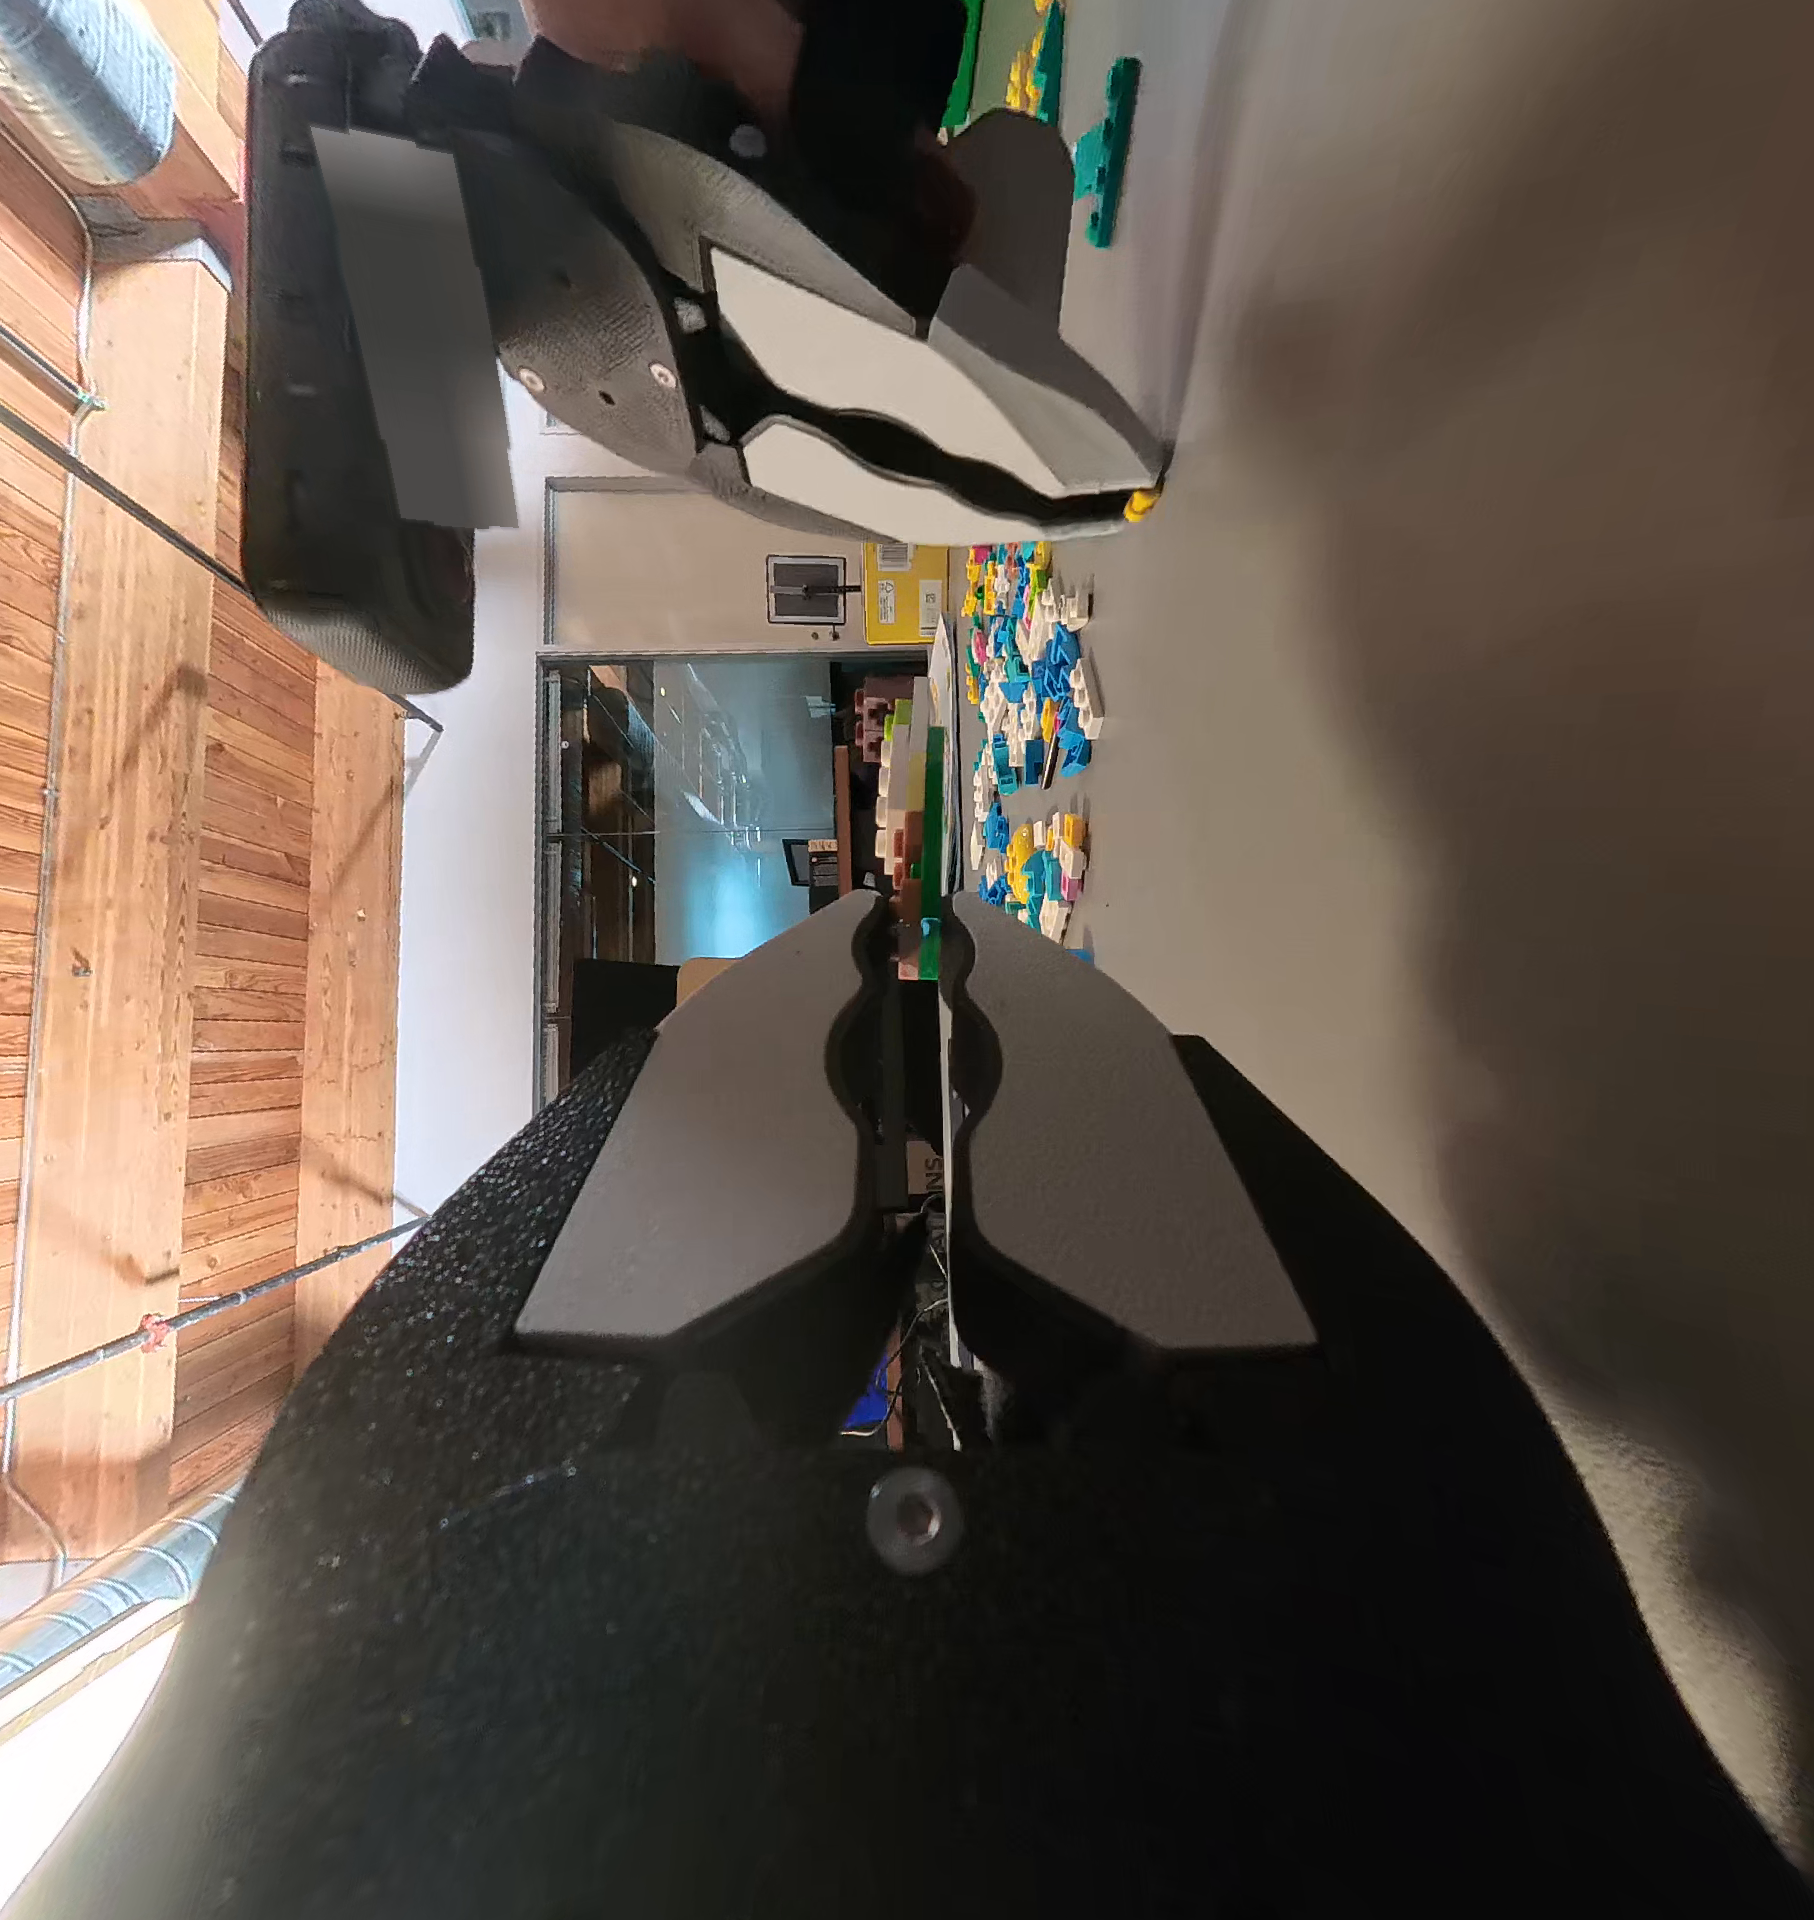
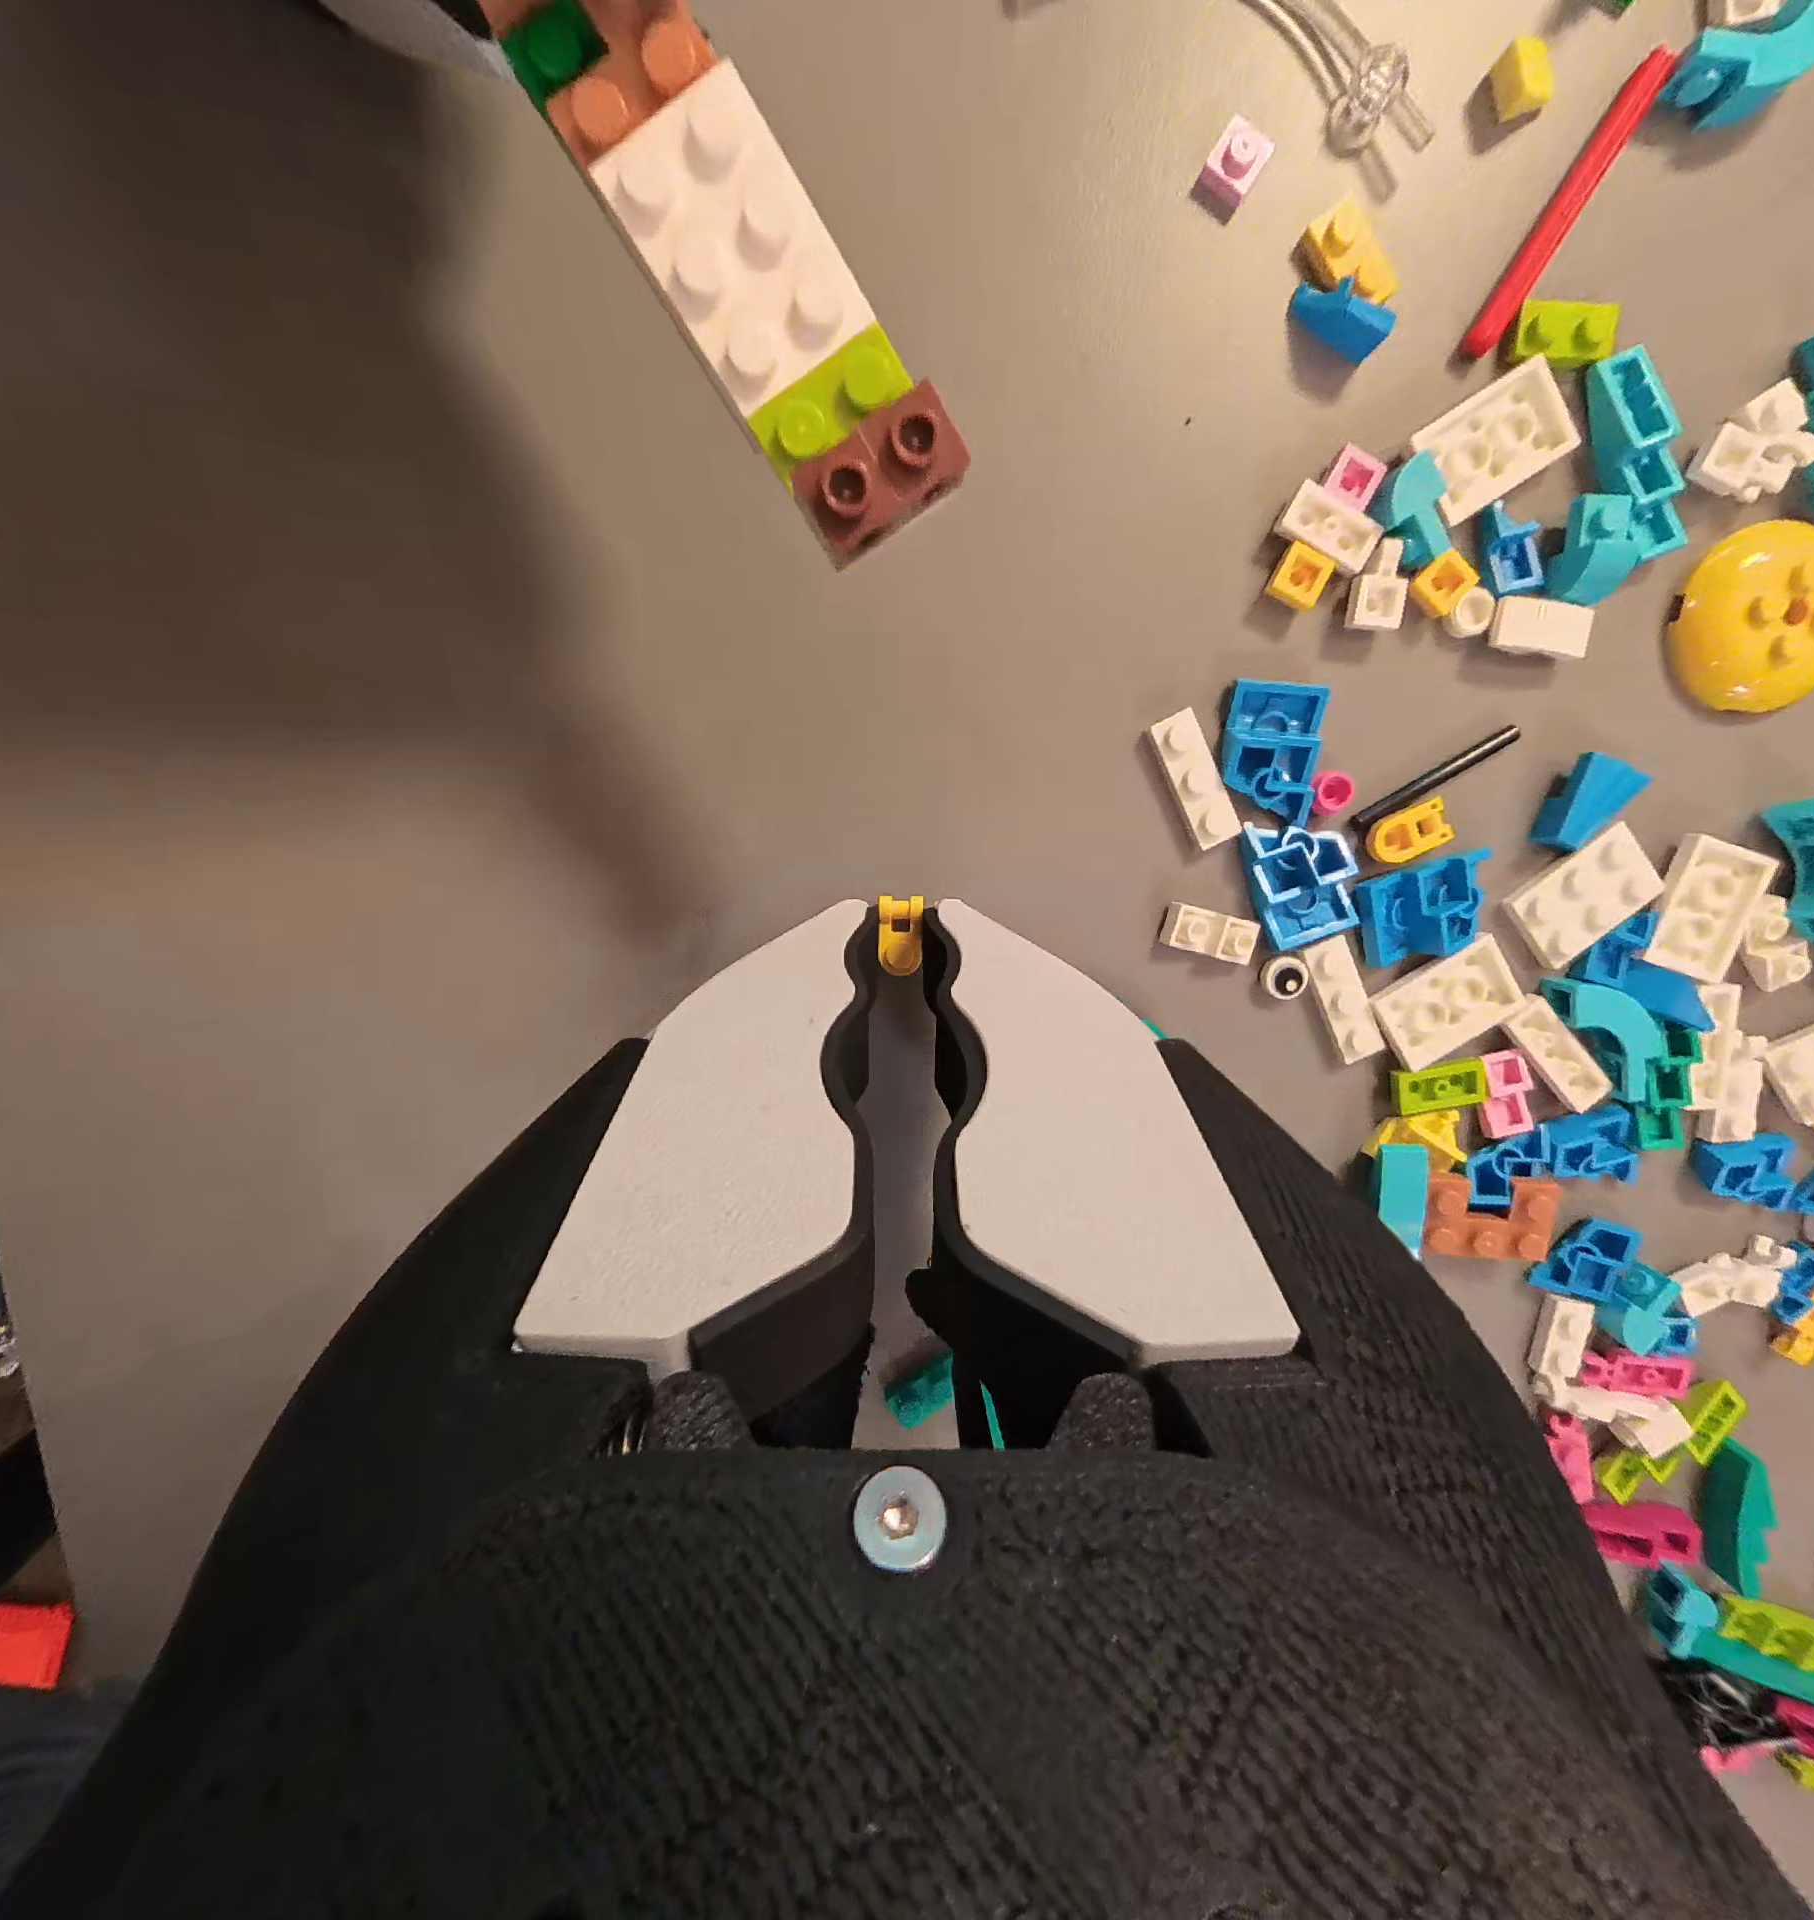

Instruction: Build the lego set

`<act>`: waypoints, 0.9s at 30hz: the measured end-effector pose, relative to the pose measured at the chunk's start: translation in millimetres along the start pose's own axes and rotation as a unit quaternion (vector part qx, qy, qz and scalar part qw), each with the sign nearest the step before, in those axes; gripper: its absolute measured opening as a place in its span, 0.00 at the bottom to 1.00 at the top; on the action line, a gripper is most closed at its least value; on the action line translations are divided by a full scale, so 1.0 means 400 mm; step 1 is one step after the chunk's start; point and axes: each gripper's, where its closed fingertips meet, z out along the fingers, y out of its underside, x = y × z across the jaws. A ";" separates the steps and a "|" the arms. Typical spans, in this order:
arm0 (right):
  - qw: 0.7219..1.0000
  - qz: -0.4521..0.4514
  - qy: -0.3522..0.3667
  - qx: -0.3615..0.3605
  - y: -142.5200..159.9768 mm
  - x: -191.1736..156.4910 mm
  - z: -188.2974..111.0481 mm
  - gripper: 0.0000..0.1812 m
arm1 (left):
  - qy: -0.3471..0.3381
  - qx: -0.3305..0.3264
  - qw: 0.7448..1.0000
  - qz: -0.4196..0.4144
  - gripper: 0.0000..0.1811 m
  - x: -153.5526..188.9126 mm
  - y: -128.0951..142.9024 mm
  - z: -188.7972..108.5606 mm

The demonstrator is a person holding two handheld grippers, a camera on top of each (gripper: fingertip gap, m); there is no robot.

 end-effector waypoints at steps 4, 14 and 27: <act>1.000 -0.001 0.005 -0.014 -0.005 0.005 0.003 0.03 | 0.006 0.003 1.000 0.002 0.04 0.005 -0.003 -0.001; 1.000 0.012 -0.008 0.024 -0.033 0.000 -0.012 0.16 | 0.010 0.005 1.000 -0.005 0.04 0.008 -0.001 -0.004; 0.854 0.227 0.402 0.240 0.235 0.273 -0.371 0.18 | 0.017 0.004 1.000 -0.015 0.04 0.013 0.003 -0.004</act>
